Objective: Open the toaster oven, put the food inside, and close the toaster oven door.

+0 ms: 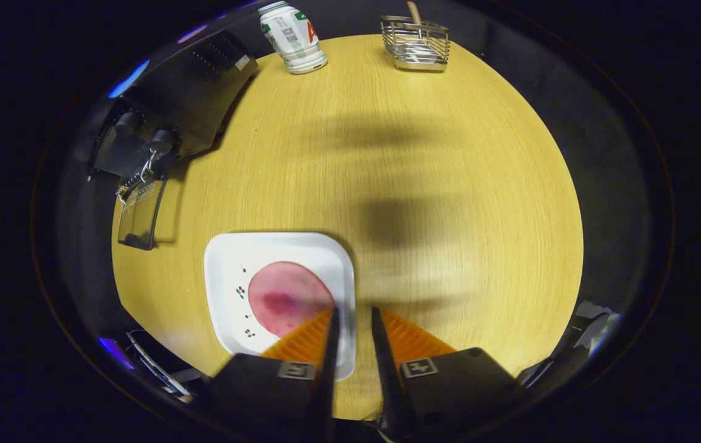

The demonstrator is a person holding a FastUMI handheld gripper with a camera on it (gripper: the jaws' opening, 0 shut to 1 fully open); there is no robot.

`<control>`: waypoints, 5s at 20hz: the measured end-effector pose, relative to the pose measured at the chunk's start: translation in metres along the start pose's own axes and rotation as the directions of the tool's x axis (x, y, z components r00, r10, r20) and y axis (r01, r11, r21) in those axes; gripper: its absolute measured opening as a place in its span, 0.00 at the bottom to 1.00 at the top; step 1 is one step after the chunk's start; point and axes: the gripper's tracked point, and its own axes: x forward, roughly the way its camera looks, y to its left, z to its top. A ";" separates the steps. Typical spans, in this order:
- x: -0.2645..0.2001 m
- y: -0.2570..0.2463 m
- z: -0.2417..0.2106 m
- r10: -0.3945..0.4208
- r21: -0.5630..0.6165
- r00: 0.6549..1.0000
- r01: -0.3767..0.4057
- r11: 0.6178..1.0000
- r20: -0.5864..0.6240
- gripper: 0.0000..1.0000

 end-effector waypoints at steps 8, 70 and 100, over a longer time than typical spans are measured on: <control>0.000 0.009 -0.001 0.181 0.065 0.983 -0.181 0.981 0.005 0.05; 0.003 0.386 0.150 -0.122 0.826 0.818 -0.548 0.134 0.562 0.05; -0.041 0.397 0.098 0.170 0.540 0.767 -0.572 0.617 0.619 0.99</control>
